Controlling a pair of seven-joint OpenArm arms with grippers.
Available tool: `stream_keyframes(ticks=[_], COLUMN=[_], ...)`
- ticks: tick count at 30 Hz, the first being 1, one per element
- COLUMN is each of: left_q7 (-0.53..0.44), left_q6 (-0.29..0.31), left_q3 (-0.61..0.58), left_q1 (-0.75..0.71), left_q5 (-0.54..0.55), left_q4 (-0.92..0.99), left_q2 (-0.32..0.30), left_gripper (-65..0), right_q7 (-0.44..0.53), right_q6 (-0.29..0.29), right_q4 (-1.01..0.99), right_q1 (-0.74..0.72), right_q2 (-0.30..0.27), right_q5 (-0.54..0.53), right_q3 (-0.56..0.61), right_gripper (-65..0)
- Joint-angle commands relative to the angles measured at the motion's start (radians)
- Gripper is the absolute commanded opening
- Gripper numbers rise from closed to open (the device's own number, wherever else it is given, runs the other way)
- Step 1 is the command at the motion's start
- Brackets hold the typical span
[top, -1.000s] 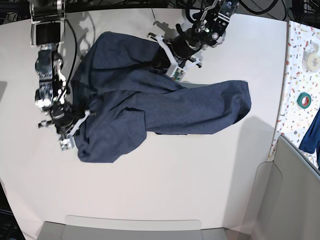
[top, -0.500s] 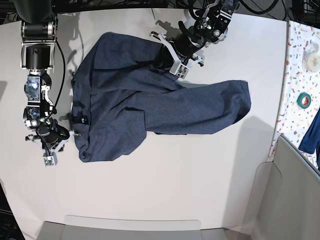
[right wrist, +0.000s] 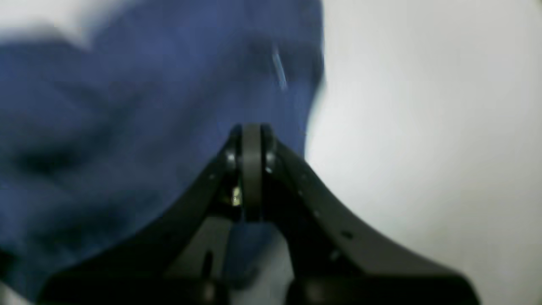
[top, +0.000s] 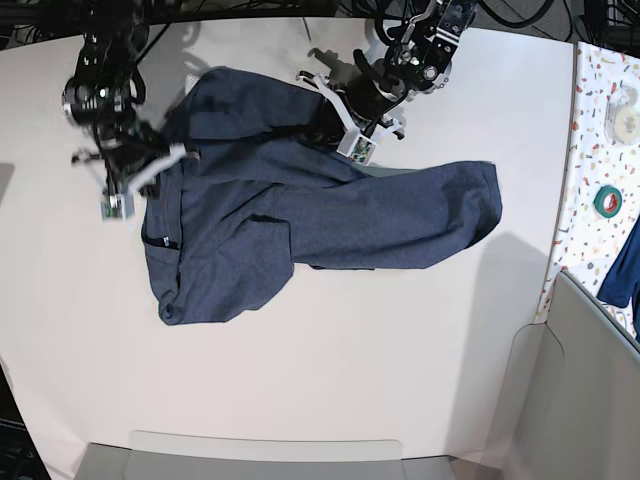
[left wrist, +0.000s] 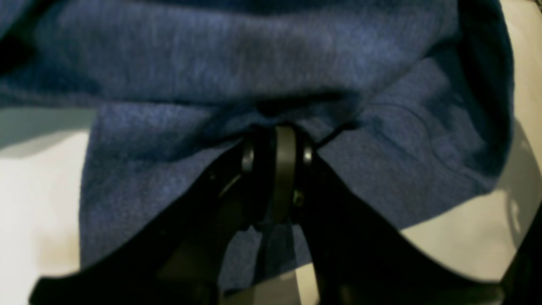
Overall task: Layout the t-shirt on the table in an organized manner, then fold the t-shirt properly
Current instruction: 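Drag the shirt edge with both grippers away from the robot to spread it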
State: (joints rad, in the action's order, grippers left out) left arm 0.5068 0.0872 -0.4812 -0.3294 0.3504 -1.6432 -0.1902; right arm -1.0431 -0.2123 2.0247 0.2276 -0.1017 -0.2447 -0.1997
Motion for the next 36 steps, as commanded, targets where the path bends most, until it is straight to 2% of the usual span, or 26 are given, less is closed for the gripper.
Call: stream_keyframes(ticks=[1, 3, 7, 9, 13, 16, 26, 31, 36], left_q7=[0.195, 0.197, 0.194, 0.194, 0.194, 0.194, 0.192, 0.192, 0.192], left_q6=[-0.077, -0.077, -0.077, -0.077, -0.077, -0.077, -0.077, -0.077, -0.077], left_q3=[0.000, 0.000, -0.006, -0.007, -0.007, -0.007, -0.007, -0.004, -0.004], left_q1=[-0.024, -0.024, -0.024, -0.024, -0.024, -0.024, -0.024, -0.024, -0.024], left_q5=[-0.092, -0.092, -0.092, -0.092, -0.092, -0.092, -0.092, -0.092, -0.092], left_q4=[0.053, 0.053, 0.053, 0.053, 0.053, 0.053, 0.053, 0.053, 0.053], left_q2=[-0.015, -0.018, -0.019, -0.015, -0.012, -0.012, -0.012, -0.012, -0.012], left_gripper=[-58.6, -58.6, -58.6, -58.6, -58.6, -58.6, -58.6, -58.6, -58.6], right_q7=[0.033, 0.033, 0.034, 0.036, 0.100, 0.134, 0.140, 0.140, 0.140], right_q6=[-0.003, 0.003, 0.055, 0.053, 0.052, 0.052, 0.053, 0.058, 0.057], right_q4=[0.024, 0.028, 0.026, 0.026, 0.024, 0.024, 0.006, -0.040, -0.108], right_q1=[0.006, 0.051, 0.105, 0.125, 0.151, 0.163, 0.131, 0.128, 0.131], right_q2=[-0.002, -0.002, -0.002, -0.002, 0.004, 0.012, 0.020, -0.002, -0.039], right_q5=[-0.018, -0.012, 0.020, 0.018, 0.017, 0.017, 0.018, 0.025, 0.023], right_q3=[0.022, 0.045, 0.050, 0.050, 0.056, 0.098, 0.122, 0.105, 0.015], right_gripper=[-65.0, -65.0, -65.0, -65.0, -65.0, -65.0, -65.0, -65.0, -65.0])
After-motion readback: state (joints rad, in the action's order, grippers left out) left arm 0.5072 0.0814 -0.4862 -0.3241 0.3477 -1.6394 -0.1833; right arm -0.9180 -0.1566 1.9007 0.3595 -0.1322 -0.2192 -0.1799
